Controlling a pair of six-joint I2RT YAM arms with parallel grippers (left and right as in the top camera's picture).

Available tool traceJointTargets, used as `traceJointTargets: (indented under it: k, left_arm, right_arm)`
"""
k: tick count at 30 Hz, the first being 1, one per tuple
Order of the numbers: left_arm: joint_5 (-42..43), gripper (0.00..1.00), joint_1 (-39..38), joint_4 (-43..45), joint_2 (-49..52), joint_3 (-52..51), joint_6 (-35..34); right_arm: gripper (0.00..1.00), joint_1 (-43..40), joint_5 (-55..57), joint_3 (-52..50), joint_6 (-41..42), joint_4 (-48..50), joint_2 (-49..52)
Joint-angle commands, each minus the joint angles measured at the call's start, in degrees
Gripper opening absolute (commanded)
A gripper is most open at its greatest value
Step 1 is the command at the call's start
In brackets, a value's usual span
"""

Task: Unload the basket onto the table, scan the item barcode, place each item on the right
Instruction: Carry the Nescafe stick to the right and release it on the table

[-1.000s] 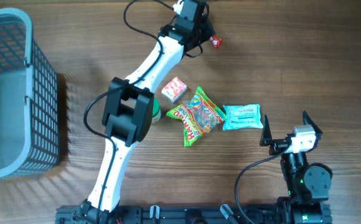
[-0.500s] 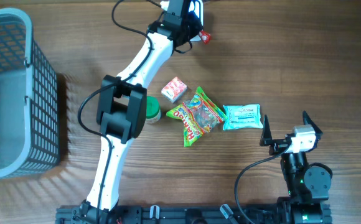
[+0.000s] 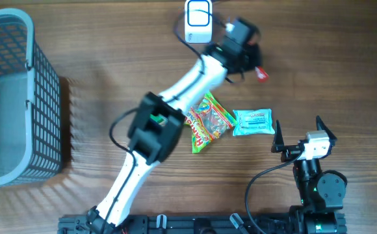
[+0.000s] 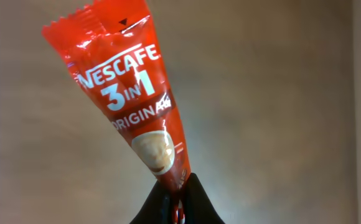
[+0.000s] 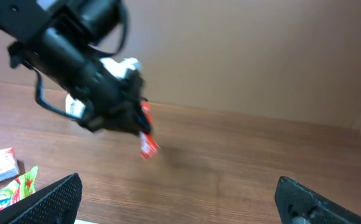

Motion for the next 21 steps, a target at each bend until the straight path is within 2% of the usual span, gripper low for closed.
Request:
traceJointTargets:
  k: [1, 5, 6, 9, 10, 16, 17, 18, 21]
  left_arm:
    - [-1.3, 0.04, -4.5, 0.2, 1.0, 1.4, 0.3]
    - [-5.3, 0.08, -8.0, 0.9, 1.0, 1.4, -3.1]
    - [-5.3, 0.14, -8.6, 1.4, 1.0, 1.4, -3.0]
    - [-5.3, 0.54, -10.0, 2.5, 1.0, 1.4, -3.0]
    - [-5.3, 0.60, -10.3, 2.6, 1.0, 1.5, -2.8]
    - [-5.4, 0.75, -9.0, 1.0, 0.3, 1.5, -0.9]
    - [-5.4, 0.83, -8.2, -0.2, -0.6, 1.5, 0.8]
    - [-5.8, 0.99, -7.5, -1.2, -1.5, 1.5, 2.3]
    - [-12.5, 0.99, -5.2, -5.7, -5.6, 1.5, 5.9]
  right_arm:
    - [1.00, -0.2, -0.1, 0.0, 0.7, 0.1, -0.4]
    - [1.00, -0.2, -0.1, 0.0, 0.7, 0.1, -0.4]
    - [1.00, -0.2, -0.1, 0.0, 0.7, 0.1, -0.4]
    - [1.00, -0.2, -0.1, 0.0, 0.7, 0.1, -0.4]
    - [1.00, -0.2, -0.1, 0.0, 0.7, 0.1, -0.4]
    - [1.00, -0.2, -0.1, 0.0, 0.7, 0.1, -0.4]
    - [1.00, -0.2, -0.1, 0.0, 0.7, 0.1, -0.4]
    - [0.99, -0.2, -0.1, 0.0, 0.7, 0.1, -0.4]
    - [1.00, -0.2, -0.1, 0.0, 0.7, 0.1, -0.4]
